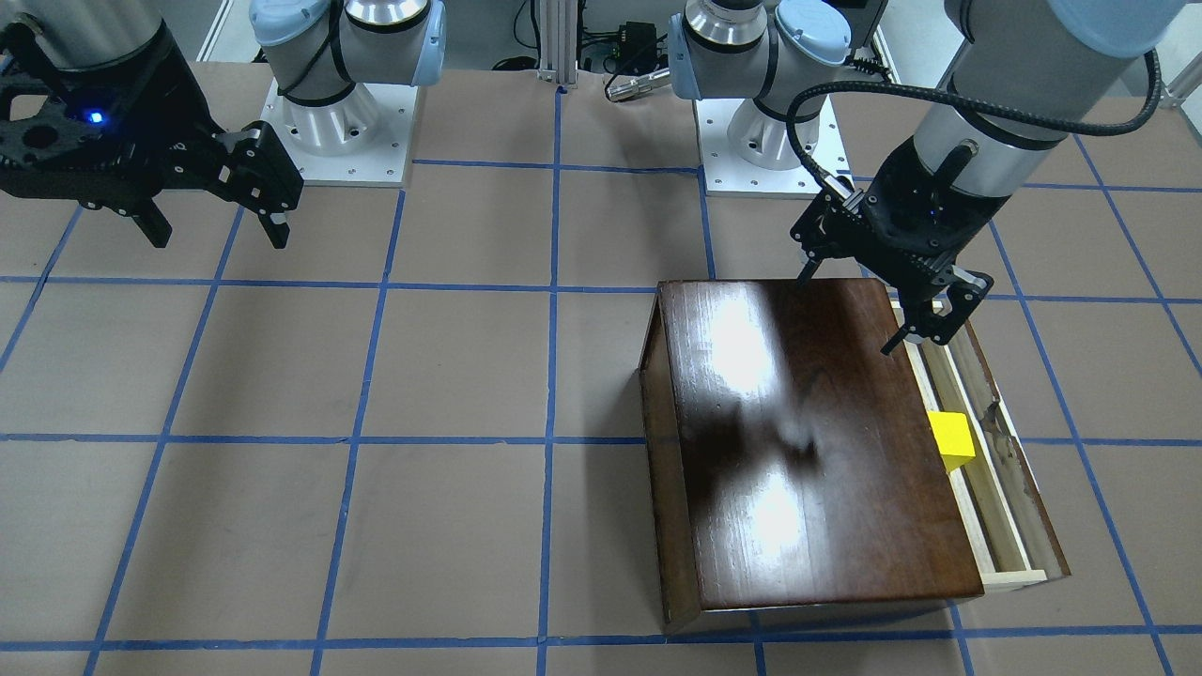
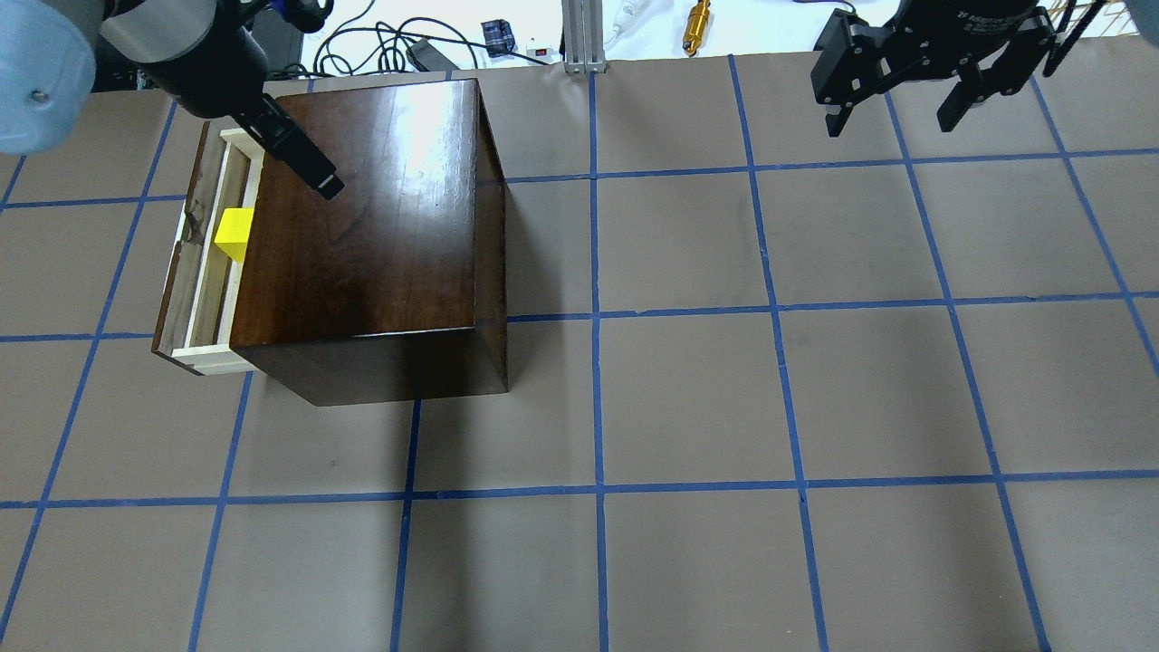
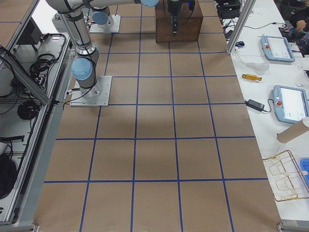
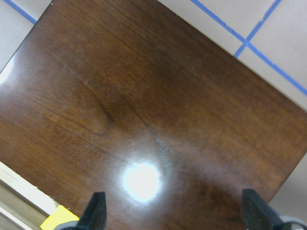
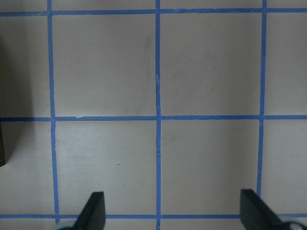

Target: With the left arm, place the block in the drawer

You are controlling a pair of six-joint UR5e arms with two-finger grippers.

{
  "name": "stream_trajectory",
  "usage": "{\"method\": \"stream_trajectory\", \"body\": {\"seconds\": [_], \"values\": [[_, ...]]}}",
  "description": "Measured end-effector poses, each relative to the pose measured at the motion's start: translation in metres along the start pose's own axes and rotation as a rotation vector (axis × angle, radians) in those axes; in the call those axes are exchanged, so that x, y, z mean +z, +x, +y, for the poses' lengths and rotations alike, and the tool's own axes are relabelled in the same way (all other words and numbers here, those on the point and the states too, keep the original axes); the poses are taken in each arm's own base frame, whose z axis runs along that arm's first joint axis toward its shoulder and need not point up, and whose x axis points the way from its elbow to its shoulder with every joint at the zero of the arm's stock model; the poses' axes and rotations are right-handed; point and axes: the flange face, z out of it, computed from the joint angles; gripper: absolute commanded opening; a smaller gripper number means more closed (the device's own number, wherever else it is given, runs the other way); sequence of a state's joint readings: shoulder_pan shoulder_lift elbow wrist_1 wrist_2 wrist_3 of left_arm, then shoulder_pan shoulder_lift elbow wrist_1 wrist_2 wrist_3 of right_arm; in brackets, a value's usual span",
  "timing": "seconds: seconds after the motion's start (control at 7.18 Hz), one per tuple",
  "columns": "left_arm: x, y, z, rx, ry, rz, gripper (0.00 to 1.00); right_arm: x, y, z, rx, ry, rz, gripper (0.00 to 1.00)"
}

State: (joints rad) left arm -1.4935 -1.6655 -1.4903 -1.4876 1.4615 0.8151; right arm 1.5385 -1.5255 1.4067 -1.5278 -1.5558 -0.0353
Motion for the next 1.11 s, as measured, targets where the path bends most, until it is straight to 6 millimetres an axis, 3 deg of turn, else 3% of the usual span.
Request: {"method": "stream_trajectory", "body": {"seconds": [0.84,1.11], "values": [[-0.021,0.018,0.005,-0.545,-0.035,-0.097,1.0,0.0,0.0,0.0,0.0,0.0,0.001,1.0],[-0.02,0.025,-0.001,-0.678,-0.031,-0.101,1.0,0.0,0.0,0.0,0.0,0.0,0.0,1.0]]}}
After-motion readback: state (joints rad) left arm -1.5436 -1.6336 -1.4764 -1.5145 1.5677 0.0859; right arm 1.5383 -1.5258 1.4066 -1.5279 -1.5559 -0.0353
